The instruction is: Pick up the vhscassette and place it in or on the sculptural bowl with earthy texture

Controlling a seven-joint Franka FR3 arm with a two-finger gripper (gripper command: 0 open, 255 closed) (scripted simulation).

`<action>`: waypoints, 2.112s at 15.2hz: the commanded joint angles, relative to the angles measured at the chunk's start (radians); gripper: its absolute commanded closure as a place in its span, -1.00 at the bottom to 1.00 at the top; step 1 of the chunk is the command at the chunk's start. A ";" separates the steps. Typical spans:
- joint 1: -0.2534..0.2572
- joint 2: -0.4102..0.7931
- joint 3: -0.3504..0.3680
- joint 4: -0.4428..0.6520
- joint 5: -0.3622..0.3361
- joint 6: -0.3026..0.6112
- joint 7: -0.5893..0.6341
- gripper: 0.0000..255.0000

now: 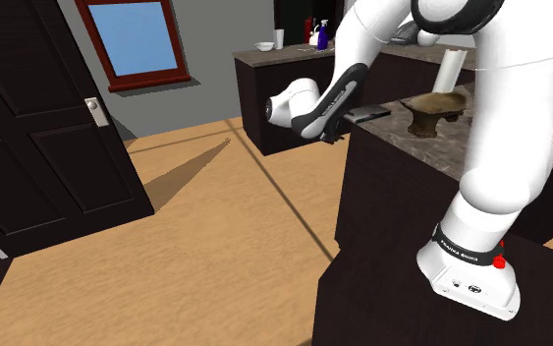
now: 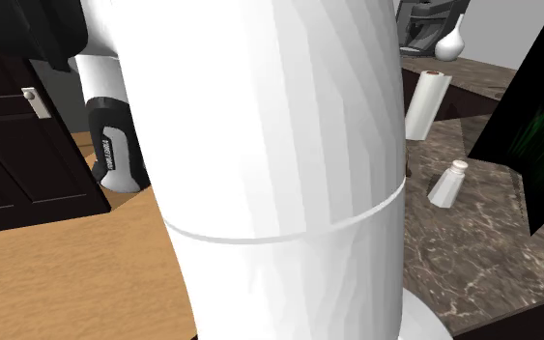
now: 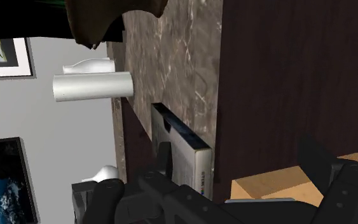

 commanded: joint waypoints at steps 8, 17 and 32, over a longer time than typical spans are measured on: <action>0.007 0.279 -0.123 0.236 -0.216 -0.135 0.074 -1.00; -0.026 0.262 -0.144 0.197 -0.247 -0.090 0.082 -1.00; -0.026 0.262 -0.144 0.197 -0.247 -0.090 0.082 1.00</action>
